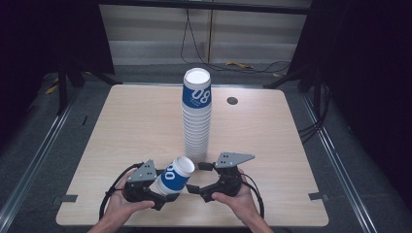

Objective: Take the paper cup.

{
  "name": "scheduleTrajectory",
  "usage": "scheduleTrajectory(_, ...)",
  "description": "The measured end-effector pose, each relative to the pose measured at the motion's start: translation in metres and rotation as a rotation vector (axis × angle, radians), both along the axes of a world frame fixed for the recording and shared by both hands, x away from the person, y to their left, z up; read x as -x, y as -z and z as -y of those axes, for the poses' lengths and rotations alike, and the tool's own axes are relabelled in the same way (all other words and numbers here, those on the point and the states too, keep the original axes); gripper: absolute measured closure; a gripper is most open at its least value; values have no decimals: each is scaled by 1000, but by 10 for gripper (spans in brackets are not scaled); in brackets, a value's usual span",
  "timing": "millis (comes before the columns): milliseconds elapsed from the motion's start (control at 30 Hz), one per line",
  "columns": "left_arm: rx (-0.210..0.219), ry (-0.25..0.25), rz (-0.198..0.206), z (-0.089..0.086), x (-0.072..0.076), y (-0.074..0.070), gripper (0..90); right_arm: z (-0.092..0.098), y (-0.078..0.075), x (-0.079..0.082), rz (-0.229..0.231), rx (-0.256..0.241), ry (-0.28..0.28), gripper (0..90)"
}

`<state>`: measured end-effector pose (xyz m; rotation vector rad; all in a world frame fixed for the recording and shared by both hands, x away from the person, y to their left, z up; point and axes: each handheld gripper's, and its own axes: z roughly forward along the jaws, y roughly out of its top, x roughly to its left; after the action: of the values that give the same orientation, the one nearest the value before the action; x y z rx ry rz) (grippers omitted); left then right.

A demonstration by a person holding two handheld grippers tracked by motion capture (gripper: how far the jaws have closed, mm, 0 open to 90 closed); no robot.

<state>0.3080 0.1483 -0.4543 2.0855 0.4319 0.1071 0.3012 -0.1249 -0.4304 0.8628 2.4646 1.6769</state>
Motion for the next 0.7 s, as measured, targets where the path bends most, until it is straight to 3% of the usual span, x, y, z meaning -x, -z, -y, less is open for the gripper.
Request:
scheduleTrajectory(67,-10,2,10,0,0,-2,172,0,1,-1,-22,18,-15,139)
scheduleTrajectory(233,-35,10,28,-3,0,-5,177,0,0,-3,-18,50,-20,141)
scheduleTrajectory(700,-146,76,12,1,5,4,177,-5,4,-2,-25,162,-113,139)
